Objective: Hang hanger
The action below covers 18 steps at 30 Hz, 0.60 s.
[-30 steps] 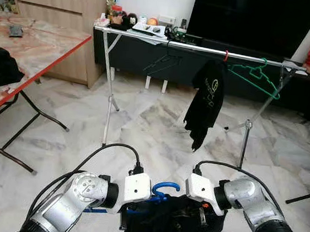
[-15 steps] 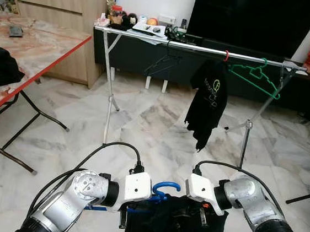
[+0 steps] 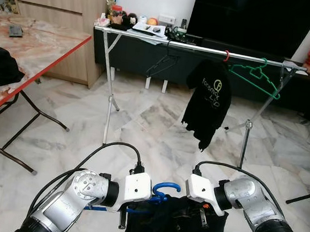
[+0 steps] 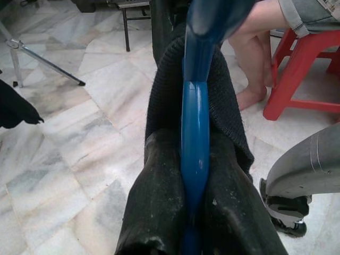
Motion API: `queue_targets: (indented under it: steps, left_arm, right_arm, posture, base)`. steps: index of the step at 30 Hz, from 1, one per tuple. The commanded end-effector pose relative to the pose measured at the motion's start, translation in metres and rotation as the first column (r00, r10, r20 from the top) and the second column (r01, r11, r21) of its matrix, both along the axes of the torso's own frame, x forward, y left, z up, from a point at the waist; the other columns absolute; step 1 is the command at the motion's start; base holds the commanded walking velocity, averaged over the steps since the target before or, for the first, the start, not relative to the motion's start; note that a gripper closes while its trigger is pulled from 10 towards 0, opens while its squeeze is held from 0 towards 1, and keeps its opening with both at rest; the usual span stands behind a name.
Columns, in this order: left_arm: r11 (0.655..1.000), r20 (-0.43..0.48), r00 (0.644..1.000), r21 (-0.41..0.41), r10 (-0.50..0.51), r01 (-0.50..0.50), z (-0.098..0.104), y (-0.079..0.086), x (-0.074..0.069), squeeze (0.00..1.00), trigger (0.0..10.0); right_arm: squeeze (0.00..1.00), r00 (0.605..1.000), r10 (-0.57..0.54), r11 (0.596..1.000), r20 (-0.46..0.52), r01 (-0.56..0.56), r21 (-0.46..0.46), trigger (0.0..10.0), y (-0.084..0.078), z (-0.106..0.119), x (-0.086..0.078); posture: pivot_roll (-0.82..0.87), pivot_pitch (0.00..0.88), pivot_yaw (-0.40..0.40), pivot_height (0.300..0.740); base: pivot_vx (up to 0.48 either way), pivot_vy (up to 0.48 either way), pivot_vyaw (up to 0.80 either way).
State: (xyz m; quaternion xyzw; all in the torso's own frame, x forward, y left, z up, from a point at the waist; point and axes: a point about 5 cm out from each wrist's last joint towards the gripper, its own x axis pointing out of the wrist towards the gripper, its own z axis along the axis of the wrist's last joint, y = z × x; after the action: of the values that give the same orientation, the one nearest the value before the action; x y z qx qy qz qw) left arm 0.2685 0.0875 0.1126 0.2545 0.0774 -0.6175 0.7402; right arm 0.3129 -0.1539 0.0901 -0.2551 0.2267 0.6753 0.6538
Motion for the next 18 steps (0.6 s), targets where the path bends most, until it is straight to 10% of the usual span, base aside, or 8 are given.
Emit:
queue_targets:
  steps: [1,2,3,4,18]
  left_arm:
    - [0.998,0.048,0.997,-0.017,-0.053,0.054,0.009,-0.009,-0.001,0.05,10.0]
    - [0.998,0.045,0.997,-0.015,-0.056,0.056,0.008,-0.009,-0.001,0.05,10.0]
    - [0.998,0.043,0.997,-0.015,-0.058,0.059,0.008,-0.008,-0.002,0.37,10.0]
    - [0.998,0.042,0.997,-0.015,-0.060,0.061,0.008,-0.008,-0.002,0.91,10.0]
    - [0.998,0.055,0.998,0.054,-0.039,0.036,0.008,0.011,0.007,1.00,10.0]
  right_arm:
    - [0.00,1.000,0.009,1.000,0.019,-0.009,-0.001,0.0,0.003,0.005,0.004]
    - [0.00,1.000,0.011,1.000,0.018,-0.011,-0.001,0.0,0.003,0.005,0.003]
    - [0.00,1.000,0.013,1.000,0.017,-0.013,-0.002,0.0,0.003,0.004,0.003]
    - [0.00,1.000,0.015,1.000,0.016,-0.015,-0.002,0.0,0.003,0.004,0.003]
    - [0.00,1.000,0.006,0.998,0.016,-0.005,-0.069,0.0,-0.008,0.000,0.002]
  posture:
    - [0.01,0.000,-0.074,0.740]
    - [0.01,0.000,-0.074,0.740]
    - [0.01,0.000,-0.074,0.740]
    - [0.02,0.000,-0.074,0.740]
    - [0.02,0.000,-0.077,0.740]
  base:
    - [0.000,0.000,0.00]
    - [0.000,0.000,0.00]
    - [0.000,0.000,0.00]
    - [0.000,0.000,0.00]
    - [0.000,0.000,0.00]
